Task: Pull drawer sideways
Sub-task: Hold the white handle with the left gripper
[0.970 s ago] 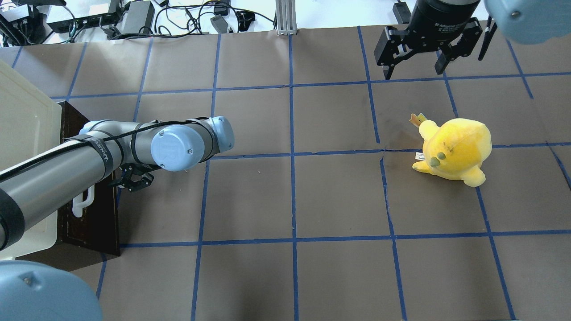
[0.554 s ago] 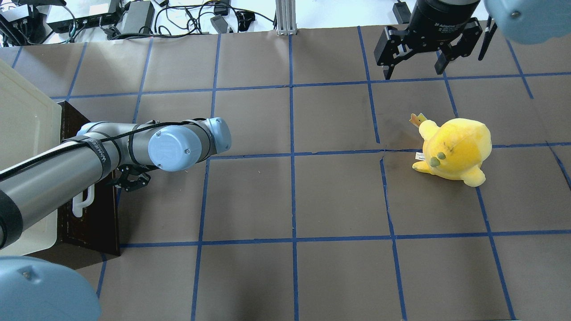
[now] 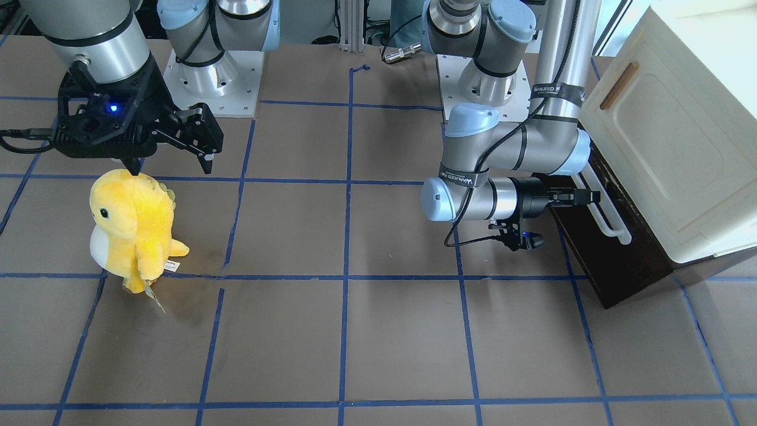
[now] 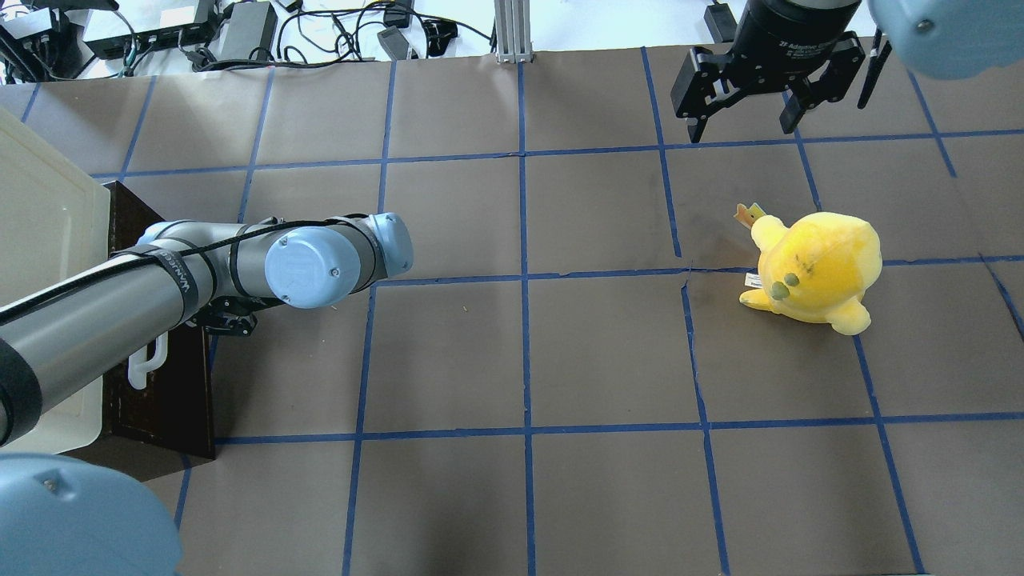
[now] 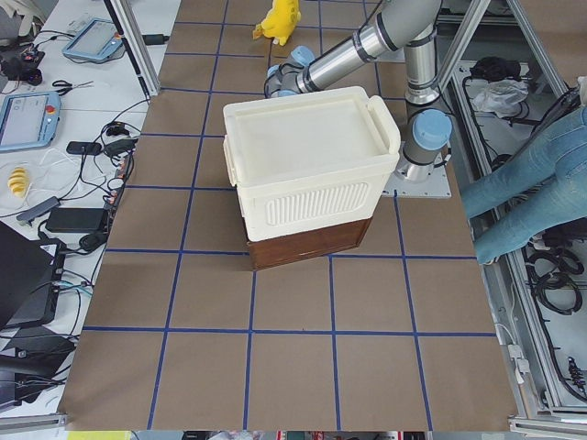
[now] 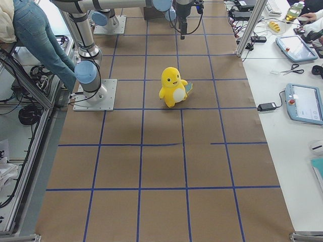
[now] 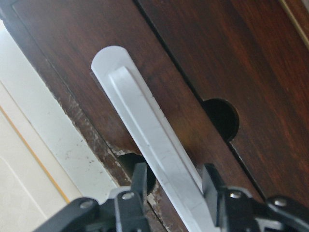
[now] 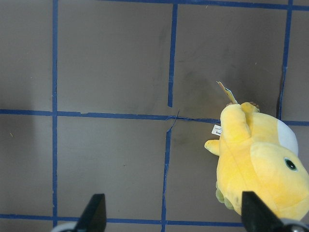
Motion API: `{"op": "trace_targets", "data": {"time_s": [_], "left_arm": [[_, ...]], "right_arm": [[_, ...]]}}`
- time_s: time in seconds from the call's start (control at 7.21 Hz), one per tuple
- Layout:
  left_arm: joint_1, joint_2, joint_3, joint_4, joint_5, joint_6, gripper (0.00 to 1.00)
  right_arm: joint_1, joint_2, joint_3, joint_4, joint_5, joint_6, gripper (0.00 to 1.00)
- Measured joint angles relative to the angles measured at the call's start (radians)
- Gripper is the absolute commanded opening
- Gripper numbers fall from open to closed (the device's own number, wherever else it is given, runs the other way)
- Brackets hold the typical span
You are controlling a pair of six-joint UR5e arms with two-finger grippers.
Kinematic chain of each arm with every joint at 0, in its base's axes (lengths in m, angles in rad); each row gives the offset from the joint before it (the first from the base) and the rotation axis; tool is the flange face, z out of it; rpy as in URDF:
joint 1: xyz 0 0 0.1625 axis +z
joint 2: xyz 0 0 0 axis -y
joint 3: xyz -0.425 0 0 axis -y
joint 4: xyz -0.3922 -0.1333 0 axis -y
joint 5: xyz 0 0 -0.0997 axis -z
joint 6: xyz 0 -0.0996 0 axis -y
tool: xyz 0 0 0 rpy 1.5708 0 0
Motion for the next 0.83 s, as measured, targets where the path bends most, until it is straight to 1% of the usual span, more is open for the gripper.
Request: {"op": "trace_targets", "data": {"time_s": [0.42, 0.55, 0.83], "left_arm": [[0.000, -0.003, 0.002, 0.001, -0.001, -0.019, 0.49], [0.000, -0.005, 0.006, 0.002, -0.001, -0.049, 0.58], [0.000, -0.009, 0.011, 0.007, -0.003, -0.104, 0.55]], "right_arm": [[0.000, 0.000, 0.000, 0.000, 0.000, 0.000, 1.00], [0.000, 0.000, 0.000, 0.000, 0.000, 0.000, 1.00], [0.000, 0.000, 0.000, 0.000, 0.000, 0.000, 1.00]]}}
